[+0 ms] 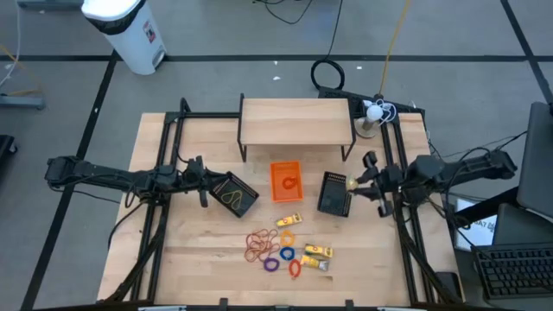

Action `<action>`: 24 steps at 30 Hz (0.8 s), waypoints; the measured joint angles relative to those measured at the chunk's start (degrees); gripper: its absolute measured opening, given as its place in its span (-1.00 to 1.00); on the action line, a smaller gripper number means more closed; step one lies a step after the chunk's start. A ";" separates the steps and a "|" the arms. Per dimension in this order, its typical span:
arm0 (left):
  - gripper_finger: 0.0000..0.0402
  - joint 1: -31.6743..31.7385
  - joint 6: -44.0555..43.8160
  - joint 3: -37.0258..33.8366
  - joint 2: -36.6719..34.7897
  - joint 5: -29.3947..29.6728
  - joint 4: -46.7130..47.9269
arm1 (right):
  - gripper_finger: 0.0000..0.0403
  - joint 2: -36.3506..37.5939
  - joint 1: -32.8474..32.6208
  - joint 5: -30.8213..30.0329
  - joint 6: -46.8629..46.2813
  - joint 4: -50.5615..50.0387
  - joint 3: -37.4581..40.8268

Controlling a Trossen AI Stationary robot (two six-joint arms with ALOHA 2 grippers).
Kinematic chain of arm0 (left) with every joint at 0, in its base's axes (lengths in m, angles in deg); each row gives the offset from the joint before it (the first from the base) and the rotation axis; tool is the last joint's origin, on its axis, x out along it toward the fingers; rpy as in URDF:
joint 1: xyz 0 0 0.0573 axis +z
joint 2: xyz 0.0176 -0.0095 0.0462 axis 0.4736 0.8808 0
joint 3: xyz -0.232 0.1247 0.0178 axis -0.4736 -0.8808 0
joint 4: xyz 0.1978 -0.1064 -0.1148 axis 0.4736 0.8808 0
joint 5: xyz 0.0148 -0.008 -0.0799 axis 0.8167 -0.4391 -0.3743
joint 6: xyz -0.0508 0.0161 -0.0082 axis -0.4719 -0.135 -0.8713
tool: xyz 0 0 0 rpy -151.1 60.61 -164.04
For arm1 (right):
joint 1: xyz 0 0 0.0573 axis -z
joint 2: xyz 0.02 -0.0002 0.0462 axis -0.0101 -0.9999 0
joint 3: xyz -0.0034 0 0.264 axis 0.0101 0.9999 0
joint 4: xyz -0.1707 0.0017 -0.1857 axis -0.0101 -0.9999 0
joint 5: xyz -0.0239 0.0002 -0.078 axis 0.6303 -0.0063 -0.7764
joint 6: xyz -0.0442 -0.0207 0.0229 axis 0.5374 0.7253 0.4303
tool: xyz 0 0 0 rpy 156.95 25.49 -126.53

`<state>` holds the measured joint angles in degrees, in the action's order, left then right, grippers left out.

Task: Pick & Place Office Desk Supplies
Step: Put the yellow pack of crayons into the right black bin

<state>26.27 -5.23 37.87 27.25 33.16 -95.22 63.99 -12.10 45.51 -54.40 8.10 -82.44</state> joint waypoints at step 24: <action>-0.88 0.02 5.70 0.00 -0.02 0.87 0.03 | -0.71 5.53 1.06 -10.86 -2.27 -5.36 7.57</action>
<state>26.29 0.47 37.87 27.23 34.04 -95.19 69.52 -11.04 34.64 -56.67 2.74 -74.88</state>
